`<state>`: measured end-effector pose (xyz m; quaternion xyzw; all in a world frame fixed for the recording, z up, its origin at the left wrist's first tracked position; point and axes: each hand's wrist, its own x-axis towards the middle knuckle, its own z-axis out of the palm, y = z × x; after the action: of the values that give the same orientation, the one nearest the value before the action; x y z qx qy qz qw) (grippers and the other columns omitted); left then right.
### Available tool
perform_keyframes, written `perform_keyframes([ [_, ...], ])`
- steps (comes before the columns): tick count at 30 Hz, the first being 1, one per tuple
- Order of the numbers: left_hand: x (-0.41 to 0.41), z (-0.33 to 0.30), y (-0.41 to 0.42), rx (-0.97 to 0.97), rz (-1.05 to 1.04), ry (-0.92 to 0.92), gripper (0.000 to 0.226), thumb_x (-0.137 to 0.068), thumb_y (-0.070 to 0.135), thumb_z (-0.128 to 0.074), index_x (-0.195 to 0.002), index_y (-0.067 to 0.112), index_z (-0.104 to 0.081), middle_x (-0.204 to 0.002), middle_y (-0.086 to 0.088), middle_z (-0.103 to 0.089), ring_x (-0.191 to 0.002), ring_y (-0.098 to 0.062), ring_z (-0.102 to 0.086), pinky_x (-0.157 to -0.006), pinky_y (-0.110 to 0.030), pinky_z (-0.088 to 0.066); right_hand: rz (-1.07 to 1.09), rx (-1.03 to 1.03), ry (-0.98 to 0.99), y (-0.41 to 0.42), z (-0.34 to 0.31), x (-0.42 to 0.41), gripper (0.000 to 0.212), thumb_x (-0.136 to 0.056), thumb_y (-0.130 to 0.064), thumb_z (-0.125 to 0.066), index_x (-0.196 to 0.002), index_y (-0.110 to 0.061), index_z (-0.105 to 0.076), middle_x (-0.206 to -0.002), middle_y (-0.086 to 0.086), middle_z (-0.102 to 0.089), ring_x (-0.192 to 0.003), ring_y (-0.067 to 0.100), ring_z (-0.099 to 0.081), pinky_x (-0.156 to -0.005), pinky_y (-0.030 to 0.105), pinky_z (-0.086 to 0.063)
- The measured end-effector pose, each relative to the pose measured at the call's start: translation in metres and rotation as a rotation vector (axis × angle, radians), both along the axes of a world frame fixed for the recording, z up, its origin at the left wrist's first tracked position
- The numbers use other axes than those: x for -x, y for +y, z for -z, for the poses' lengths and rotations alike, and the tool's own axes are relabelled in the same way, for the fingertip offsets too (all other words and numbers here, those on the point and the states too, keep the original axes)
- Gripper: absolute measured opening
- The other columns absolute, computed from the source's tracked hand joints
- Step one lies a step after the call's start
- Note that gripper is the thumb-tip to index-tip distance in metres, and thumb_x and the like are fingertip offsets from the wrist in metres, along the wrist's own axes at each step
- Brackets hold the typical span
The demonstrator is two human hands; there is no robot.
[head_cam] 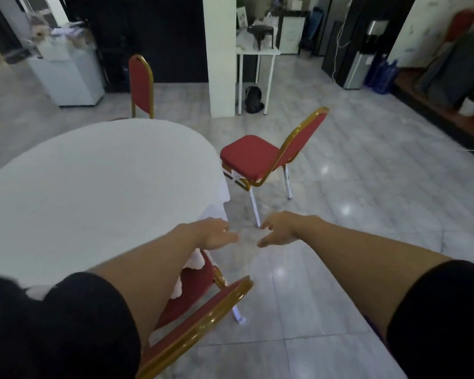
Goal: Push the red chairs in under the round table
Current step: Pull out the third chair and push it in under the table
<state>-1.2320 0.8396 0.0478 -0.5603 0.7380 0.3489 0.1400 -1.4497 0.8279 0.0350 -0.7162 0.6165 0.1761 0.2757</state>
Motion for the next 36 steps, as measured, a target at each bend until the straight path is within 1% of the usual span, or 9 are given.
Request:
perform_keyframes([
  [4,0.062,-0.024,-0.044,0.167,0.028,-0.008,0.055,-0.109,0.045,-0.037,-0.150,0.011,-0.048,-0.161,-0.014,-0.044,-0.141,-0.035,-0.045,-0.112,-0.043,-0.034,0.044,0.140,-0.011,-0.040,-0.015,0.057,0.083,-0.094,-0.070,-0.055,-0.158,-0.017,-0.042,-0.165,0.008,-0.040,-0.148,0.033,-0.041,-0.119,0.049,-0.036],
  [8,0.124,-0.032,-0.102,0.264,0.015,0.010,0.060,-0.106,0.051,-0.040,-0.154,0.014,-0.045,-0.161,-0.011,-0.044,-0.141,-0.034,-0.046,-0.111,-0.044,-0.039,0.144,0.241,-0.081,-0.093,-0.026,0.114,0.093,-0.088,-0.080,-0.051,-0.160,-0.023,-0.037,-0.167,0.007,-0.038,-0.150,0.034,-0.039,-0.120,0.054,-0.035],
  [10,0.141,-0.031,-0.126,0.290,-0.011,0.037,0.061,-0.099,0.056,-0.043,-0.147,0.018,-0.052,-0.147,-0.011,-0.057,-0.129,-0.035,-0.056,-0.106,-0.047,-0.045,0.149,0.275,-0.099,-0.112,-0.031,0.132,0.098,-0.084,-0.084,-0.049,-0.161,-0.025,-0.034,-0.166,0.007,-0.040,-0.149,0.033,-0.041,-0.118,0.053,-0.037],
  [14,0.193,-0.029,-0.189,0.216,-0.010,0.080,0.036,-0.094,0.054,-0.050,-0.104,0.021,-0.057,-0.100,-0.006,-0.065,-0.100,-0.029,-0.065,-0.093,-0.046,-0.053,0.201,0.318,-0.155,-0.163,-0.039,0.184,0.095,-0.090,-0.076,-0.054,-0.163,-0.019,-0.030,-0.167,0.008,-0.039,-0.149,0.031,-0.041,-0.119,0.049,-0.037],
  [18,0.239,-0.031,-0.257,0.179,-0.009,0.049,0.073,-0.079,0.064,-0.053,-0.130,0.013,-0.058,-0.128,-0.013,-0.067,-0.117,-0.035,-0.064,-0.098,-0.048,-0.053,0.240,0.273,-0.175,-0.217,-0.053,0.242,0.092,-0.094,-0.066,-0.060,-0.164,-0.017,-0.026,-0.169,0.008,-0.034,-0.152,0.031,-0.036,-0.121,0.047,-0.034],
  [22,0.278,-0.039,-0.323,0.187,-0.004,0.034,0.081,-0.080,0.068,-0.053,-0.147,0.023,-0.048,-0.122,0.000,-0.068,-0.105,-0.024,-0.069,-0.094,-0.046,-0.057,0.267,0.291,-0.157,-0.270,-0.062,0.293,0.099,-0.091,-0.069,-0.063,-0.165,-0.019,-0.021,-0.171,0.008,-0.028,-0.154,0.031,-0.033,-0.122,0.047,-0.032],
  [24,0.300,-0.036,-0.357,0.197,-0.012,0.023,0.085,-0.082,0.067,-0.052,-0.156,0.026,-0.038,-0.130,0.000,-0.065,-0.110,-0.025,-0.066,-0.096,-0.047,-0.056,0.273,0.298,-0.151,-0.299,-0.060,0.319,0.100,-0.090,-0.069,-0.064,-0.165,-0.020,-0.020,-0.171,0.008,-0.028,-0.154,0.031,-0.032,-0.122,0.046,-0.032],
  [29,0.366,-0.027,-0.435,0.245,-0.030,0.066,0.048,-0.092,0.053,-0.054,-0.129,0.023,-0.055,-0.105,-0.001,-0.068,-0.096,-0.023,-0.069,-0.085,-0.042,-0.058,0.248,0.287,-0.139,-0.378,-0.049,0.384,0.101,-0.089,-0.065,-0.069,-0.165,-0.024,-0.018,-0.170,0.009,-0.031,-0.152,0.032,-0.035,-0.120,0.049,-0.035],
  [36,0.440,0.003,-0.513,0.223,-0.173,0.051,0.067,-0.084,0.061,-0.058,-0.139,0.024,-0.049,-0.117,-0.001,-0.064,-0.104,-0.028,-0.066,-0.088,-0.043,-0.055,0.119,0.273,-0.161,-0.492,-0.033,0.457,0.112,-0.081,-0.057,-0.082,-0.165,-0.023,-0.017,-0.168,0.010,-0.033,-0.151,0.032,-0.036,-0.119,0.049,-0.036],
])
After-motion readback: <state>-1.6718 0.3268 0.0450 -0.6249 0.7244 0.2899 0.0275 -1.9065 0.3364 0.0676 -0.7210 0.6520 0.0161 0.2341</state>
